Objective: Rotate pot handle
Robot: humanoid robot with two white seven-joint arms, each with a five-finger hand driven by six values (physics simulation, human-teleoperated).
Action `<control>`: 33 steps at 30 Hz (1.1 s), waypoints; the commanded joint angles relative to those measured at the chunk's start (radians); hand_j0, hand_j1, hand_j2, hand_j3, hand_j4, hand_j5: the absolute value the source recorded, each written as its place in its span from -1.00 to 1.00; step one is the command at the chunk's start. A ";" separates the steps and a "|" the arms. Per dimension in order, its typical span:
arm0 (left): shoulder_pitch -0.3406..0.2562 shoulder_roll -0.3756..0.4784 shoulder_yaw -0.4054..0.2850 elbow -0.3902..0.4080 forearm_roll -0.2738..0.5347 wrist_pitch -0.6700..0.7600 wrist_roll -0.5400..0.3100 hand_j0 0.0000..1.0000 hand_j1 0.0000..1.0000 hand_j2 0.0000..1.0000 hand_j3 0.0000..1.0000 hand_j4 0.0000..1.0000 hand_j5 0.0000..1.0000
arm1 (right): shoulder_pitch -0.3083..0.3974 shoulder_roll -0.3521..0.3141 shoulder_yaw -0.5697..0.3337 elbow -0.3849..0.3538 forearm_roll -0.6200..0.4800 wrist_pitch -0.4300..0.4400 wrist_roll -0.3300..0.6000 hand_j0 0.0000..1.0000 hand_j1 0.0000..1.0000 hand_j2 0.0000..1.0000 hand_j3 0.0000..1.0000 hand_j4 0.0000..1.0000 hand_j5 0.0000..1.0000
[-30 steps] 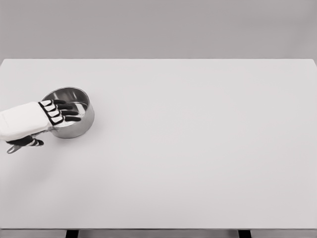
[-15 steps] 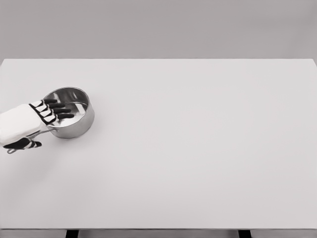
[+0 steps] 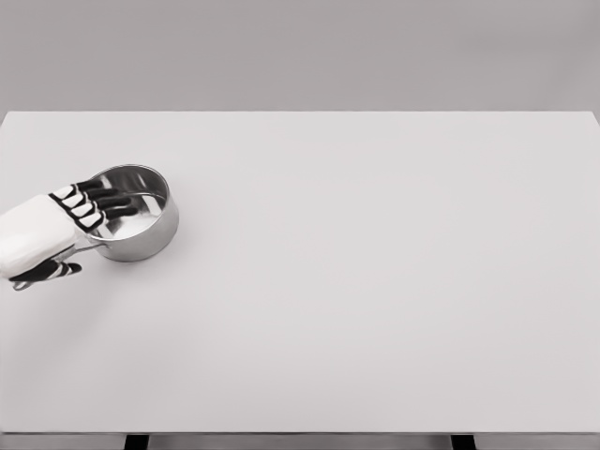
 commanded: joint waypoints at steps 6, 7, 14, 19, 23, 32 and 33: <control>0.012 -0.061 0.029 0.004 -0.050 0.001 -0.001 1.00 1.00 1.00 1.00 1.00 1.00 | 0.000 0.000 0.000 0.000 0.000 0.000 0.000 1.00 1.00 1.00 1.00 1.00 1.00; 0.012 -0.073 0.032 0.004 -0.050 0.001 -0.001 1.00 1.00 1.00 1.00 1.00 1.00 | 0.000 0.000 0.000 0.000 0.000 0.000 0.000 1.00 1.00 1.00 1.00 1.00 1.00; 0.023 -0.107 0.047 0.021 -0.099 0.001 -0.002 1.00 1.00 1.00 1.00 1.00 1.00 | 0.000 0.000 0.000 0.000 0.000 -0.002 0.000 1.00 1.00 1.00 1.00 1.00 1.00; 0.031 -0.111 0.049 0.026 -0.110 0.001 -0.004 1.00 1.00 1.00 1.00 1.00 1.00 | 0.000 0.000 0.000 0.000 0.000 0.000 0.000 1.00 1.00 1.00 1.00 1.00 1.00; 0.031 -0.121 0.050 0.052 -0.118 0.001 -0.004 1.00 1.00 1.00 1.00 1.00 1.00 | 0.000 0.000 0.000 0.000 0.000 0.000 0.000 1.00 1.00 1.00 1.00 1.00 1.00; 0.025 -0.121 0.072 0.110 -0.124 0.001 -0.004 1.00 1.00 1.00 1.00 1.00 1.00 | 0.000 0.000 0.000 0.000 0.000 0.000 0.000 1.00 1.00 1.00 1.00 1.00 1.00; 0.025 -0.121 0.072 0.110 -0.124 0.001 -0.004 1.00 1.00 1.00 1.00 1.00 1.00 | 0.000 0.000 0.000 0.000 0.000 -0.002 0.000 1.00 1.00 1.00 1.00 1.00 1.00</control>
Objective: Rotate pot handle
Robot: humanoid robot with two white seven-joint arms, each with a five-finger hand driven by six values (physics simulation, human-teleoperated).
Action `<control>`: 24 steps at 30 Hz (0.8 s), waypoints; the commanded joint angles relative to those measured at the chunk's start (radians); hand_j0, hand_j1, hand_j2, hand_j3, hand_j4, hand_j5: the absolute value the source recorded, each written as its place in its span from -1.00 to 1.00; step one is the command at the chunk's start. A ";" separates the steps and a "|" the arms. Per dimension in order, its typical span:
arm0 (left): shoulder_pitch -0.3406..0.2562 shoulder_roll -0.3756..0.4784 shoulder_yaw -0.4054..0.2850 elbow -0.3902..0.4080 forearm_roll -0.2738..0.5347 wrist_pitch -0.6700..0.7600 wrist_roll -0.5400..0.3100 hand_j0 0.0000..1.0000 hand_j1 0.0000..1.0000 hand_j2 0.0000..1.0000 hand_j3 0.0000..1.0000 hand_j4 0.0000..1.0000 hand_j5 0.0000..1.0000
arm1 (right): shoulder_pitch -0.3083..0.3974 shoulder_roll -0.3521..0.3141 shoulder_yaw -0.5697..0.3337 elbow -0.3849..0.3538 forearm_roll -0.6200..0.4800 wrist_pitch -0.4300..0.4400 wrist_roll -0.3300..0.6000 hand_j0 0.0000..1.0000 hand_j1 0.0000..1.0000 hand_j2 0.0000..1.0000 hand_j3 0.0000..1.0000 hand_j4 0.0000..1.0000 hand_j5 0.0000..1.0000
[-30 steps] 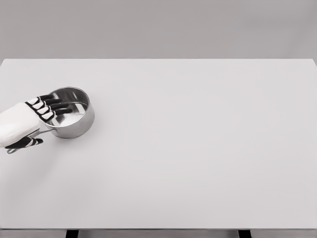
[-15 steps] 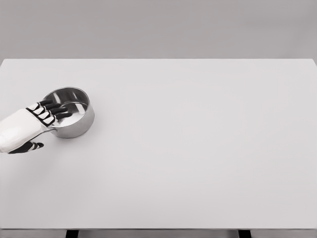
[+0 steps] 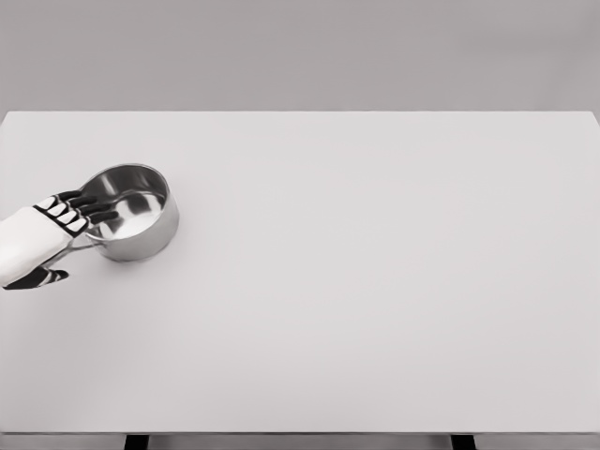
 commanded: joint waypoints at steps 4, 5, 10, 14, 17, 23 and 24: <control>-0.003 0.001 0.015 0.023 0.003 0.001 0.001 1.00 1.00 1.00 1.00 1.00 1.00 | 0.000 0.000 0.000 0.000 0.000 0.001 0.000 1.00 1.00 1.00 1.00 1.00 1.00; -0.005 0.001 0.020 0.024 0.000 0.001 -0.001 1.00 1.00 1.00 1.00 1.00 1.00 | 0.000 0.000 0.000 0.000 0.000 0.001 0.000 1.00 1.00 1.00 1.00 1.00 1.00; -0.008 0.001 0.037 0.031 -0.002 0.001 -0.001 1.00 1.00 1.00 1.00 1.00 1.00 | 0.000 0.000 0.000 0.000 0.000 0.001 0.000 1.00 1.00 1.00 1.00 1.00 1.00; -0.020 0.003 0.039 0.040 -0.002 0.001 -0.001 1.00 1.00 1.00 1.00 1.00 1.00 | 0.000 0.000 0.000 0.000 0.000 0.001 0.000 1.00 1.00 1.00 1.00 1.00 1.00; -0.025 0.003 0.039 0.046 -0.002 0.001 -0.001 1.00 1.00 1.00 1.00 1.00 1.00 | 0.000 0.000 0.000 0.000 0.000 0.001 0.000 1.00 1.00 1.00 1.00 1.00 1.00; -0.046 0.004 0.039 0.072 -0.002 0.001 -0.001 1.00 1.00 1.00 1.00 1.00 1.00 | 0.000 0.000 0.000 0.000 0.000 0.001 0.000 1.00 1.00 1.00 1.00 1.00 1.00; -0.048 0.006 0.039 0.075 -0.002 0.001 0.001 1.00 1.00 1.00 1.00 1.00 1.00 | 0.000 0.000 0.000 0.000 0.000 -0.001 0.000 1.00 1.00 1.00 1.00 1.00 1.00</control>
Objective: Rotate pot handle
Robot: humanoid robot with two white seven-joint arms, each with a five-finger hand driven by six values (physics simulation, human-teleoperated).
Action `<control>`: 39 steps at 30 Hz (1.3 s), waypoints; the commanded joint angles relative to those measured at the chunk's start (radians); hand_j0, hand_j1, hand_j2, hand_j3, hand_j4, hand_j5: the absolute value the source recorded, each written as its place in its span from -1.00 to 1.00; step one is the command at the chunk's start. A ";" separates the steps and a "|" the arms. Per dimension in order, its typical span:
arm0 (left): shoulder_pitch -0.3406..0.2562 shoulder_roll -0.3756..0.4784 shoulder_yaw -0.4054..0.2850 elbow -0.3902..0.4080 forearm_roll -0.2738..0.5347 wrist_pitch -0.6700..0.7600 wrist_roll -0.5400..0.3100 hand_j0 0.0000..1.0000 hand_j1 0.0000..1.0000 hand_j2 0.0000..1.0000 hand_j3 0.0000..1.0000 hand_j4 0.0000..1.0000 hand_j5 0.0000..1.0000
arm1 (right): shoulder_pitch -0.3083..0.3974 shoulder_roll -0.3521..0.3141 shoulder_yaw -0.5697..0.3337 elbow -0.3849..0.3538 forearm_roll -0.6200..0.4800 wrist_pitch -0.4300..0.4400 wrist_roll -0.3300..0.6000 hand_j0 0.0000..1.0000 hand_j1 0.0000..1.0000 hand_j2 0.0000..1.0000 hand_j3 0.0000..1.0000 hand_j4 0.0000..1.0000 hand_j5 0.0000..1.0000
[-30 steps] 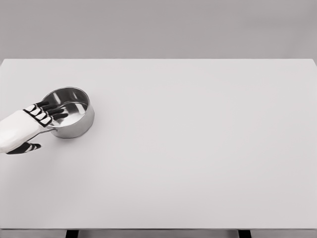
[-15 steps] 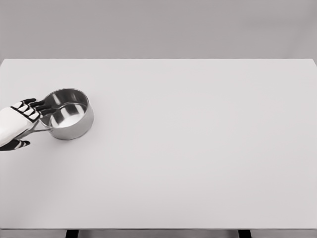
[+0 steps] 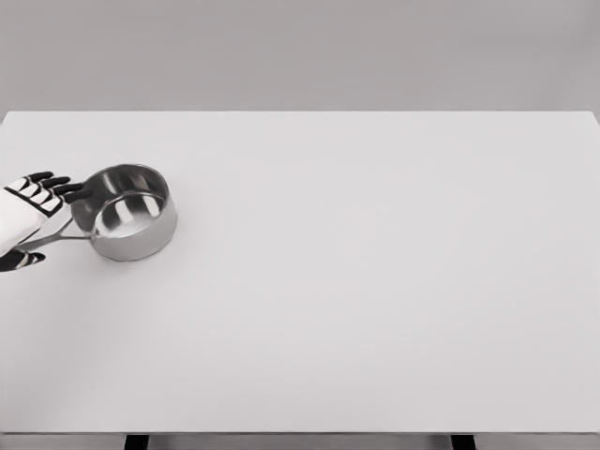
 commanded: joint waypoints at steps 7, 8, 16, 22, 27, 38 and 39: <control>-0.017 0.005 -0.001 0.024 0.006 0.001 0.001 1.00 1.00 1.00 1.00 1.00 1.00 | 0.000 0.000 0.000 0.000 0.000 0.000 0.000 1.00 1.00 1.00 1.00 1.00 1.00; -0.018 0.005 -0.001 0.030 0.006 0.001 0.001 1.00 1.00 1.00 1.00 1.00 1.00 | 0.000 0.000 0.000 0.000 0.000 0.000 0.000 1.00 1.00 1.00 1.00 1.00 1.00; -0.049 0.005 -0.009 0.067 0.006 0.001 0.001 1.00 1.00 1.00 1.00 1.00 1.00 | 0.000 0.000 0.000 0.000 0.000 0.000 0.000 1.00 1.00 1.00 1.00 1.00 1.00; -0.063 0.002 -0.014 0.099 0.006 0.001 0.001 1.00 1.00 1.00 1.00 1.00 1.00 | 0.000 0.000 0.000 0.000 0.000 0.000 0.000 1.00 1.00 1.00 1.00 1.00 1.00; -0.083 -0.001 -0.017 0.114 0.006 0.001 0.001 1.00 1.00 1.00 1.00 1.00 1.00 | 0.000 0.000 0.000 0.000 0.000 0.000 0.000 1.00 1.00 1.00 1.00 1.00 1.00; -0.143 -0.003 -0.060 0.162 0.006 0.001 0.001 1.00 1.00 1.00 1.00 1.00 1.00 | 0.000 0.000 0.000 0.000 0.000 0.000 0.000 1.00 1.00 1.00 1.00 1.00 1.00; -0.143 -0.003 -0.061 0.163 0.006 0.001 0.001 1.00 1.00 1.00 1.00 1.00 1.00 | 0.000 0.000 0.000 0.000 0.000 0.000 0.000 1.00 1.00 1.00 1.00 1.00 1.00</control>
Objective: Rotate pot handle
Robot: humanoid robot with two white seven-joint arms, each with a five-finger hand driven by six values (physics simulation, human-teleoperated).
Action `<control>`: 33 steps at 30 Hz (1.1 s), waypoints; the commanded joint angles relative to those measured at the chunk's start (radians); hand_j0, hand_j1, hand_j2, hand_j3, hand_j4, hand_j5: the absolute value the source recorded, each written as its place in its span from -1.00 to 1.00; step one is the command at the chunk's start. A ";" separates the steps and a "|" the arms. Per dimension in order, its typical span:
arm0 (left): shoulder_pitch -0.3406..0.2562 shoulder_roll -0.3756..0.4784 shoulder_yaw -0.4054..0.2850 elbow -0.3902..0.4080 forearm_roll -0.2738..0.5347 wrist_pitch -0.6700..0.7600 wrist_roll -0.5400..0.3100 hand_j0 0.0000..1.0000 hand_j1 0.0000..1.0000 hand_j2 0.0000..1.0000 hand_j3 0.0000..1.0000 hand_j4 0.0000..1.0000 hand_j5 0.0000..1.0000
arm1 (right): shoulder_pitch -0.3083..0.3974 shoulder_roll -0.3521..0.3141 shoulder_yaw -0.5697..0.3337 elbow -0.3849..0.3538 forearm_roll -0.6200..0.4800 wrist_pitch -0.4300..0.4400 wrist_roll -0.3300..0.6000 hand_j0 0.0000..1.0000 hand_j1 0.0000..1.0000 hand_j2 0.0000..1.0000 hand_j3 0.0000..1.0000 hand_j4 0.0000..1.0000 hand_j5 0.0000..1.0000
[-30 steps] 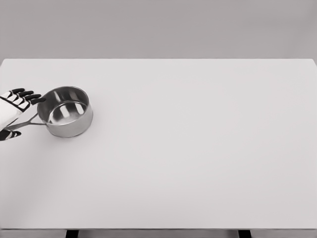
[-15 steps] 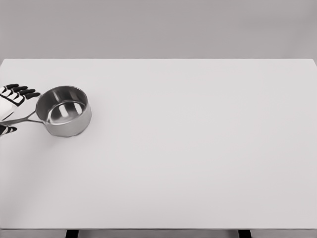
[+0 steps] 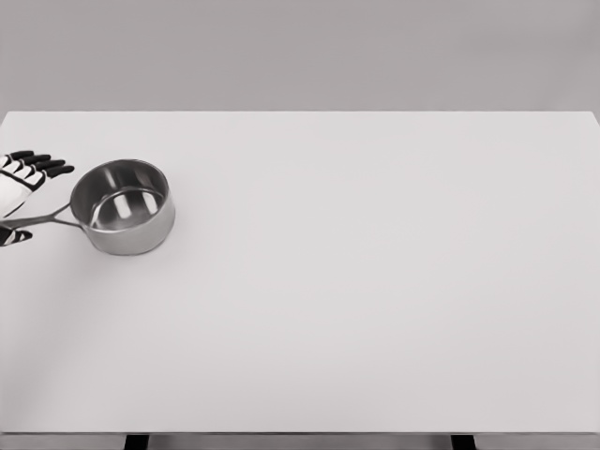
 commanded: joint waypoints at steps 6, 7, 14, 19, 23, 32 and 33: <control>-0.032 0.001 -0.032 0.038 0.005 0.001 0.001 1.00 1.00 1.00 1.00 1.00 1.00 | 0.000 0.000 0.000 0.000 0.000 0.000 0.000 1.00 1.00 1.00 1.00 1.00 1.00; -0.034 0.001 -0.035 0.042 0.003 0.001 0.001 1.00 1.00 1.00 1.00 1.00 1.00 | 0.000 0.000 0.000 0.000 0.000 0.000 0.000 1.00 1.00 1.00 1.00 1.00 1.00; -0.071 -0.001 -0.053 0.068 -0.009 0.001 0.001 1.00 1.00 1.00 1.00 1.00 1.00 | 0.000 0.000 0.000 0.000 0.000 0.000 0.000 1.00 1.00 1.00 1.00 1.00 1.00; -0.104 -0.001 -0.084 0.099 -0.011 0.001 0.001 1.00 1.00 1.00 1.00 1.00 1.00 | 0.000 0.000 0.000 0.000 0.000 -0.001 0.000 1.00 1.00 1.00 1.00 1.00 1.00; -0.138 -0.001 -0.107 0.122 -0.025 0.001 0.001 1.00 1.00 1.00 1.00 1.00 1.00 | 0.000 0.000 0.000 0.000 0.000 0.000 0.000 1.00 1.00 1.00 1.00 1.00 1.00; -0.201 -0.002 -0.152 0.174 -0.031 0.001 0.001 1.00 1.00 1.00 1.00 1.00 1.00 | 0.000 0.000 0.000 0.000 0.000 0.000 0.000 1.00 1.00 1.00 1.00 1.00 1.00; -0.206 -0.002 -0.152 0.176 -0.031 0.001 0.001 1.00 1.00 1.00 1.00 1.00 1.00 | 0.000 0.000 0.000 0.000 0.000 0.000 0.000 1.00 1.00 1.00 1.00 1.00 1.00</control>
